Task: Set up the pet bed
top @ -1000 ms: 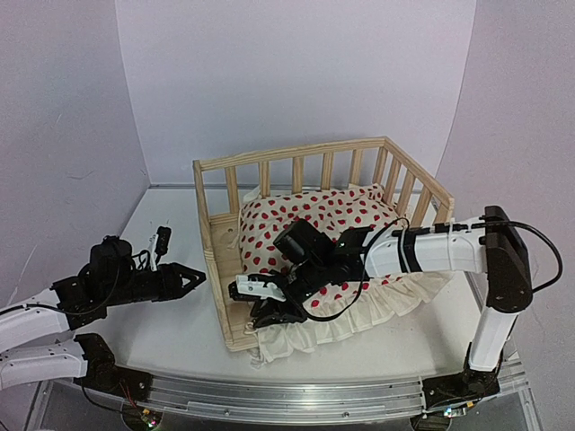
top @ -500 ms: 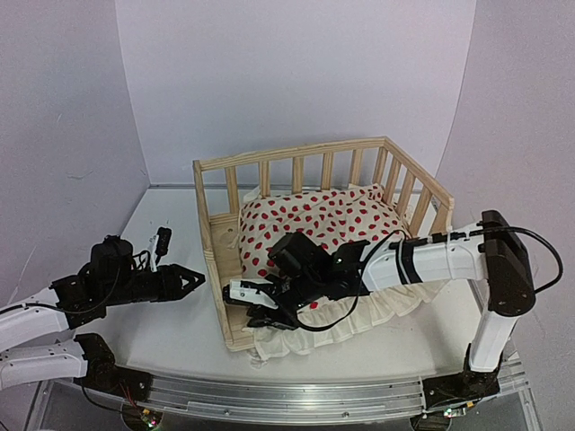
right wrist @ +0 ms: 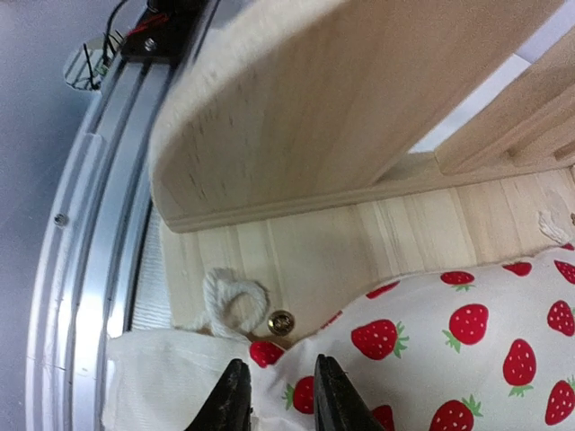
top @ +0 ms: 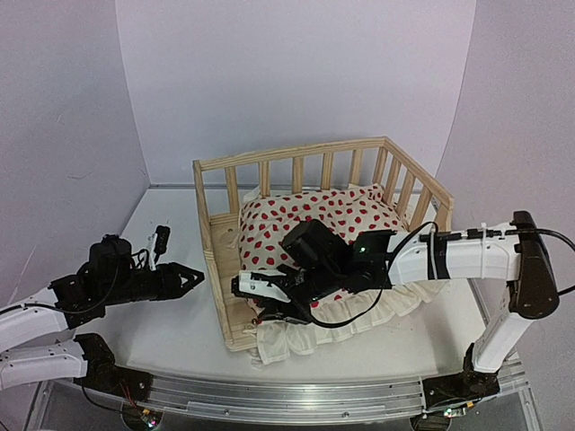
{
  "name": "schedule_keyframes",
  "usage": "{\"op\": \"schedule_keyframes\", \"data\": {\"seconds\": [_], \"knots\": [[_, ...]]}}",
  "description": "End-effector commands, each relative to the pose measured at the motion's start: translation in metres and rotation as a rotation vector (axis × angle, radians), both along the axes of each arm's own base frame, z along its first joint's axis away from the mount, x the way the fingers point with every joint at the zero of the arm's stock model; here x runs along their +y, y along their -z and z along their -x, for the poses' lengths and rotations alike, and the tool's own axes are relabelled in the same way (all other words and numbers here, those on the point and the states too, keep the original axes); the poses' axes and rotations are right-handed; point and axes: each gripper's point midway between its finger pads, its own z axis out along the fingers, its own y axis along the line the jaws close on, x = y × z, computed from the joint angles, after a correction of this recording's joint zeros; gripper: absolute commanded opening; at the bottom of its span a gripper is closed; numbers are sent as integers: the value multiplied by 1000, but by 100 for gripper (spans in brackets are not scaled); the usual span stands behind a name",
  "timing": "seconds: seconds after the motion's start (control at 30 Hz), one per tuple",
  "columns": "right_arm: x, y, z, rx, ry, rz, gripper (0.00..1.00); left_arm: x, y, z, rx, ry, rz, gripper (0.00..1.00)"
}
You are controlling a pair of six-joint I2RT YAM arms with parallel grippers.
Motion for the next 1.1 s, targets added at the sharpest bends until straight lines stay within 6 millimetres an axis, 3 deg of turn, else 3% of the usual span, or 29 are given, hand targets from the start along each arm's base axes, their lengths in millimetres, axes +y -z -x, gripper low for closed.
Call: {"op": "schedule_keyframes", "data": {"seconds": [0.0, 0.07, 0.17, 0.37, 0.57, 0.83, 1.07], "knots": [[18, -27, 28, 39, -154, -83, 31, -1, -34, -4, -78, -8, 43, 44], [25, -23, 36, 31, -201, -81, 37, -1, -37, -4, -89, -5, 43, 46], [33, -12, 35, 27, -215, -69, 37, 0, -38, -3, -93, -1, 37, 50], [43, -2, 32, 28, -222, -57, 26, 6, -40, -1, -100, -18, 36, 56], [39, 10, 23, -9, -184, -26, 17, 11, -44, 1, -112, -33, 43, 59], [40, -9, 7, -15, -36, -98, 2, 7, -49, 0, -173, 0, 18, 62], [37, -44, -17, 28, 220, -262, 0, 2, -91, -4, -508, 33, 94, 69]]}}
